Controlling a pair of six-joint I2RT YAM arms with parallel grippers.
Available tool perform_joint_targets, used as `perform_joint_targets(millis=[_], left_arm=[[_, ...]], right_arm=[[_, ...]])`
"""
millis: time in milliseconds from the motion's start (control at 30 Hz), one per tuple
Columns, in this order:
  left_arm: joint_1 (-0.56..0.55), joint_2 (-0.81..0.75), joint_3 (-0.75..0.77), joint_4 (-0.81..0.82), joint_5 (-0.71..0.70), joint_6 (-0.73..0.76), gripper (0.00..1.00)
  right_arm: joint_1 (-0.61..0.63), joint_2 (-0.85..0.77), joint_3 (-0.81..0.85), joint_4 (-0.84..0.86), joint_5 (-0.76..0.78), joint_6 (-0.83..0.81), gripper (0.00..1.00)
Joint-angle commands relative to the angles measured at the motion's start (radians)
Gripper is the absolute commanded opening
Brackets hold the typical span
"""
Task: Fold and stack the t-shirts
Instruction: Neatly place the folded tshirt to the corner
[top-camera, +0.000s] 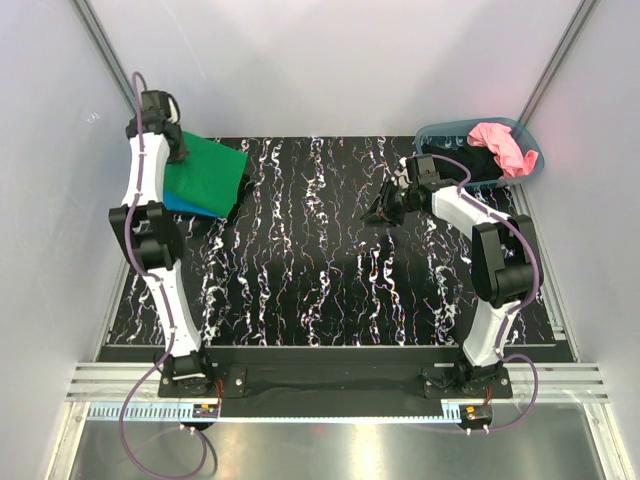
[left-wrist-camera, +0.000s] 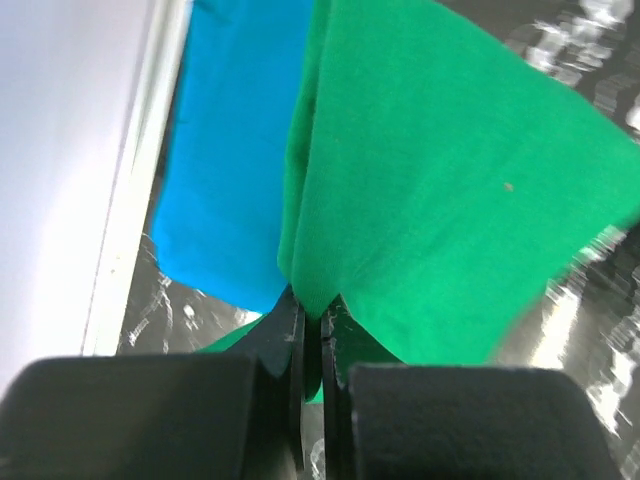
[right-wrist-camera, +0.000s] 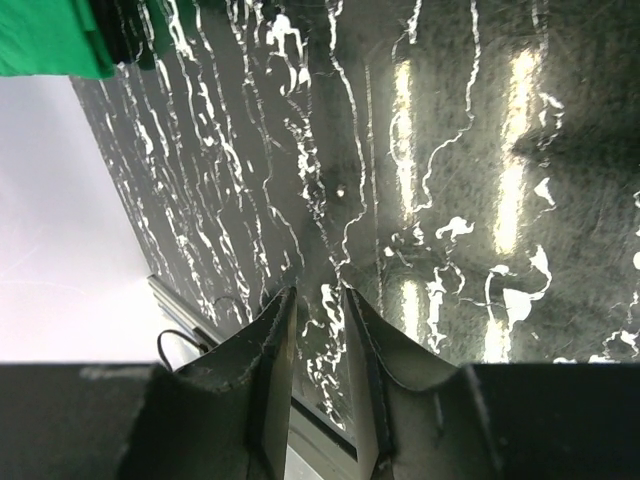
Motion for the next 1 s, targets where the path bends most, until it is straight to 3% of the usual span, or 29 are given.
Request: perform_joint_targets(millis=[0,133,167,200,333,633,800,967], left_arm=[[0.079,0.080,0.030,0.117,0.035,-0.030,0.04],[0.165,0.153,0.030,0.186,0.118,-0.088,0.11],[0.172,0.165,0.030,0.200,0.143,-0.088,0.17],[0.178,0.177,0.036,0.214,0.132,-0.088,0.35],[0.196,0.151,0.039,0.234,0.128,-0.087,0.56],[0.163,-0.062,-0.130,0.321,0.183,-0.156,0.63],[0.101,-0.068,-0.140,0.324,0.397,-0.148,0.62],[-0.031,-0.030,-0.182,0.359,0.419,-0.115,0.62]], right_arm=[[-0.002,0.009,0.047,0.017,0.025,-0.013,0.34],[-0.002,0.015,0.031,0.014,0.042,-0.018,0.34],[-0.002,0.017,0.030,0.008,0.046,-0.022,0.35],[-0.002,0.017,0.028,0.008,0.051,-0.024,0.35],[-0.002,0.025,0.047,-0.018,0.060,-0.048,0.36],[-0.001,0.005,0.033,-0.010,0.046,-0.041,0.39],[-0.002,-0.030,0.034,-0.036,0.049,-0.053,0.40],[-0.002,-0.047,0.019,-0.030,0.045,-0.051,0.39]])
